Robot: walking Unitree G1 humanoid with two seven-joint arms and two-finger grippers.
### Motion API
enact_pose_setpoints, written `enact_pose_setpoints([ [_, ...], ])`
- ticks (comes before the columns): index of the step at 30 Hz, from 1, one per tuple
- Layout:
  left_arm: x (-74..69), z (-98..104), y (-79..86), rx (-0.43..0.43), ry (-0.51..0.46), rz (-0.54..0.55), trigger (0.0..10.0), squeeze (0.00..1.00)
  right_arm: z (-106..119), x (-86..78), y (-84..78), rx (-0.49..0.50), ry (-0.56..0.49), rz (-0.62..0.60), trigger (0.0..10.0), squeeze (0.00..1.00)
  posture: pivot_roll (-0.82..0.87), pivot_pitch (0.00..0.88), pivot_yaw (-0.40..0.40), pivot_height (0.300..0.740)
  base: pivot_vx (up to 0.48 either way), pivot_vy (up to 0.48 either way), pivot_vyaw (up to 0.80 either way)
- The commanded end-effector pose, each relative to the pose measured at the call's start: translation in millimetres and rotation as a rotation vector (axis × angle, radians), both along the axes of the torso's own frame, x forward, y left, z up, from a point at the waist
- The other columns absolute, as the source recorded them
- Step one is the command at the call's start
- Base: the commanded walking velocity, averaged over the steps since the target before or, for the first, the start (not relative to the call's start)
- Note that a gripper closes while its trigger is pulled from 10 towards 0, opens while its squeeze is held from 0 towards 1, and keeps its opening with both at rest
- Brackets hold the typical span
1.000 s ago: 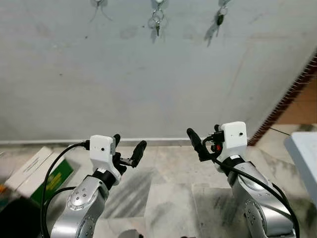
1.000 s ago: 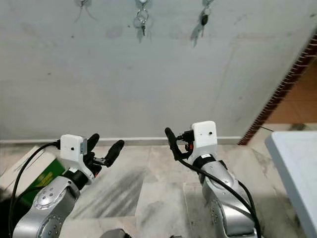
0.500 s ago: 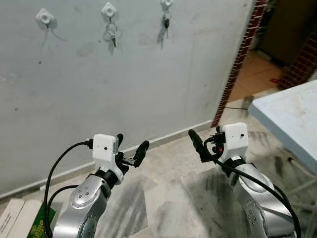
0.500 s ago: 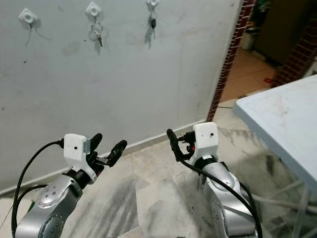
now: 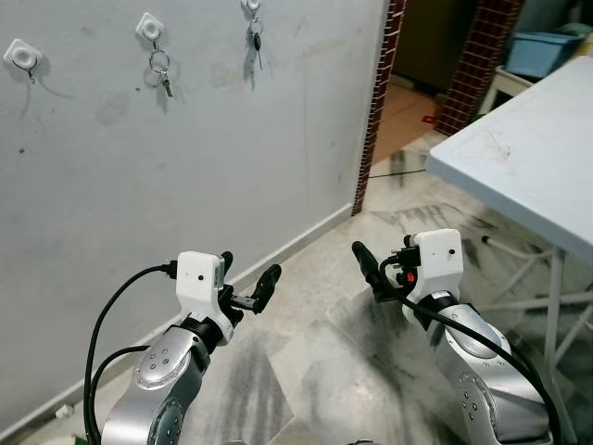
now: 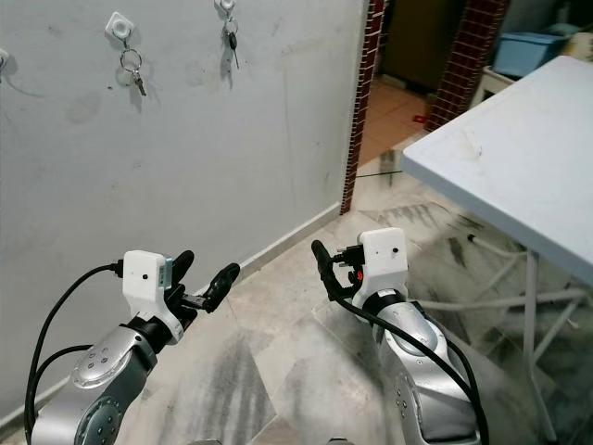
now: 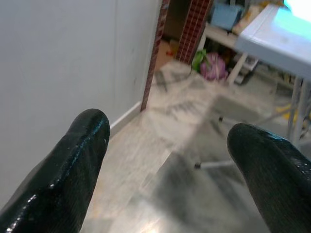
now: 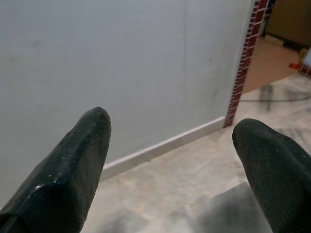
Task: Hang keys on a hook
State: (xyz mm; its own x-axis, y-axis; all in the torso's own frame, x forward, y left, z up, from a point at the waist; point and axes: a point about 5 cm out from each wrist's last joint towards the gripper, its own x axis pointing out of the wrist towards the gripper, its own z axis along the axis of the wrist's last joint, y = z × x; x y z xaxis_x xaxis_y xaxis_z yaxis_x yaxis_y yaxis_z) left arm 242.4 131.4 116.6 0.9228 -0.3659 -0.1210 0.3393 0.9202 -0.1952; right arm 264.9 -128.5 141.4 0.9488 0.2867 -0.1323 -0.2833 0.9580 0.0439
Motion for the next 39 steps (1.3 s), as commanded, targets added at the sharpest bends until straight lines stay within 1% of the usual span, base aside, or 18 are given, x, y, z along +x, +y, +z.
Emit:
enact_pose_setpoints([
  [1,0.6,1.1,0.5,0.003,0.000,0.002,10.0,0.00,3.0,0.2,-0.2,-0.006,-0.010,0.005,10.0,0.00,-0.01,0.127,0.040,0.740,0.000,0.461,-0.74],
  [7,0.1,0.4,-1.1,0.001,0.003,-0.005,10.0,0.00,2.8,0.1,-0.2,-0.007,-0.009,0.006,10.0,0.00,-0.01,0.123,0.038,0.740,0.000,0.433,-0.74],
  [10,-0.1,1.1,-2.0,0.012,-0.008,-0.010,10.0,0.00,2.7,0.5,-0.1,-0.008,-0.009,0.007,10.0,0.00,-0.01,0.122,0.036,0.740,0.000,0.000,-0.74],
  [12,0.8,2.1,-1.6,-0.001,-0.014,-0.005,10.0,0.00,3.3,1.6,-0.1,-0.008,-0.010,0.006,10.0,0.00,-0.01,0.120,0.035,0.740,0.000,0.000,-0.73],
  [14,1.3,3.2,-0.9,0.003,-0.023,-0.005,10.0,0.00,3.6,2.0,-0.1,-0.008,-0.012,0.006,10.0,0.00,-0.01,0.120,0.034,0.740,0.000,0.000,-0.56],
  [26,2.1,4.3,-4.5,0.004,-0.035,-0.031,10.0,0.00,4.0,1.8,-0.5,-0.015,-0.017,0.009,10.0,0.00,-0.01,0.119,0.032,0.740,0.000,0.000,0.00],
  [39,1.1,4.2,-6.4,-0.006,-0.032,-0.051,10.0,0.00,2.9,0.9,-0.4,-0.019,-0.014,0.002,10.0,0.00,-0.02,0.118,0.038,0.740,0.000,-0.450,0.00],
])
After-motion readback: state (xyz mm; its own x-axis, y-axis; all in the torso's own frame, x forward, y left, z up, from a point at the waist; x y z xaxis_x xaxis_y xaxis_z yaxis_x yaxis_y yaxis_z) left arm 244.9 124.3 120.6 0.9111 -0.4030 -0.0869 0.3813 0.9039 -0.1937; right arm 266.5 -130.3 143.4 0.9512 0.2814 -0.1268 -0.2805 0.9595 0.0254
